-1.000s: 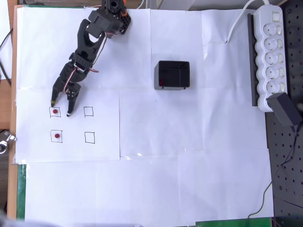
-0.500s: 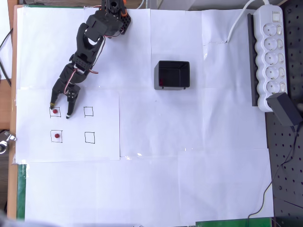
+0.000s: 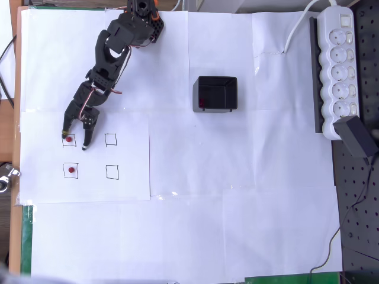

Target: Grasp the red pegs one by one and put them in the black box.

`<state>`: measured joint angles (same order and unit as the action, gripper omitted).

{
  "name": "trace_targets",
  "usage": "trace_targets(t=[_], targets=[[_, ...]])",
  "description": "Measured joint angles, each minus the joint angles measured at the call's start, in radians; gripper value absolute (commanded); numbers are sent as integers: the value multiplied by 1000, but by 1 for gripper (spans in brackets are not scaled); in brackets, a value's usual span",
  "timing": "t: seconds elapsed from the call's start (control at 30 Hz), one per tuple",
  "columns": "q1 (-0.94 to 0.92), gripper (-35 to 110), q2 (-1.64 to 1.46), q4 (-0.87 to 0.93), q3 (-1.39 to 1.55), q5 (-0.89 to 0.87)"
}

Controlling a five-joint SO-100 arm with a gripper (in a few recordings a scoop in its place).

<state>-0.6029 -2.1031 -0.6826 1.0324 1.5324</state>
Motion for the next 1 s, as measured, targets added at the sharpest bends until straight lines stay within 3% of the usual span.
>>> trace_targets(t=[0.23,0.37,0.7,0.83,1.0], targets=[[0,12,0,0,5,2],[3,0,0,0,5,2],[9,0,5,51,12,-18],[14,0,109,357,91,-107],[80,0,334,1060,198,-273]])
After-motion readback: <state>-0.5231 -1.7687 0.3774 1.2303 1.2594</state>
